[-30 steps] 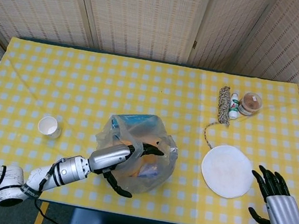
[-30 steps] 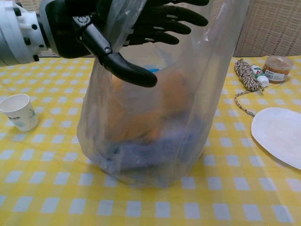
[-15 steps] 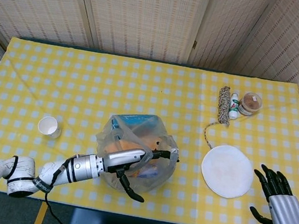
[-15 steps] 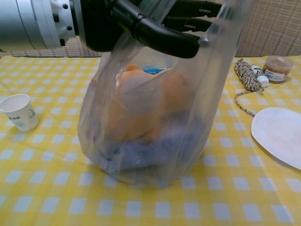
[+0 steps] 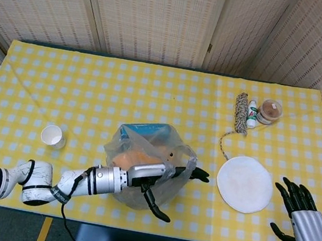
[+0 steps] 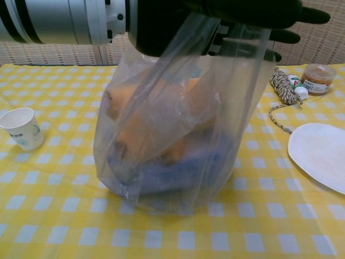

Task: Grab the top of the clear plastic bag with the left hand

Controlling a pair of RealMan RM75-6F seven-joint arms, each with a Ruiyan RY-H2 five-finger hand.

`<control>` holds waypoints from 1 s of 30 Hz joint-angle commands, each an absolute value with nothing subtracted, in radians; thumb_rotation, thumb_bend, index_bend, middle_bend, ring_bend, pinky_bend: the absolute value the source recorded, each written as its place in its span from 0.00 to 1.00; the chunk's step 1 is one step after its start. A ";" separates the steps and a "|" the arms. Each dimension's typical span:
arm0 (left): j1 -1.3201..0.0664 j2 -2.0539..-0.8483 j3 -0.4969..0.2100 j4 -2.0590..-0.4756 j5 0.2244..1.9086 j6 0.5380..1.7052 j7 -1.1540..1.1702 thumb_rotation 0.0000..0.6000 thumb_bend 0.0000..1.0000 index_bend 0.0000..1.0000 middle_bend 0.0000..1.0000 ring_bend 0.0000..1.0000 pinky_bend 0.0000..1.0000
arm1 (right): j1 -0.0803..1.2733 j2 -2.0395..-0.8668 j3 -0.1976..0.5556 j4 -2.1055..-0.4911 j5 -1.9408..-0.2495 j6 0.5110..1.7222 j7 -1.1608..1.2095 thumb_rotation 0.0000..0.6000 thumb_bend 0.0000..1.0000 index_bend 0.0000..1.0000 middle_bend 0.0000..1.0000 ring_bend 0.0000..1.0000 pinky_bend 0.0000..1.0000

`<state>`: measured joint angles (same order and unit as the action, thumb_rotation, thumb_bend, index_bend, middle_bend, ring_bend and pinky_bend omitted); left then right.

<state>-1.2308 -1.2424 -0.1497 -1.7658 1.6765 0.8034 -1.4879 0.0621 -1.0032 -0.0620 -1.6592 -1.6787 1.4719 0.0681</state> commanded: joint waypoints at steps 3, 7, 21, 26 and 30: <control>-1.263 -1.245 -0.163 -1.744 1.670 0.824 -1.635 1.00 0.06 0.06 0.13 0.05 0.06 | 0.062 -1.001 -0.063 -1.658 -1.680 1.472 0.073 1.00 0.27 0.00 0.00 0.00 0.00; -1.266 -1.238 -0.158 -1.739 1.673 0.841 -1.682 1.00 0.06 0.10 0.18 0.08 0.17 | 0.062 -1.000 -0.062 -1.656 -1.679 1.472 0.076 1.00 0.27 0.00 0.00 0.00 0.00; -1.163 -1.232 -0.242 -1.941 1.305 0.908 -1.202 1.00 0.48 0.73 0.90 0.80 0.93 | 0.064 -1.005 -0.066 -1.661 -1.681 1.462 0.057 1.00 0.27 0.00 0.00 0.00 0.00; -1.130 -1.236 -0.278 -2.007 1.189 0.937 -1.062 1.00 0.51 0.84 0.99 0.89 1.00 | 0.061 -1.005 -0.068 -1.661 -1.686 1.468 0.056 1.00 0.27 0.00 0.00 0.00 0.00; -1.114 -1.240 -0.301 -2.044 1.125 0.950 -0.967 1.00 0.54 0.91 1.00 0.93 1.00 | 0.061 -1.005 -0.070 -1.661 -1.690 1.467 0.057 1.00 0.27 0.00 0.00 0.00 0.00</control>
<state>-1.1362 -1.2350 -0.2761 -2.0075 1.1658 0.9308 -1.0256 0.0608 -1.0052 -0.0699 -1.6610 -1.6899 1.4673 0.0566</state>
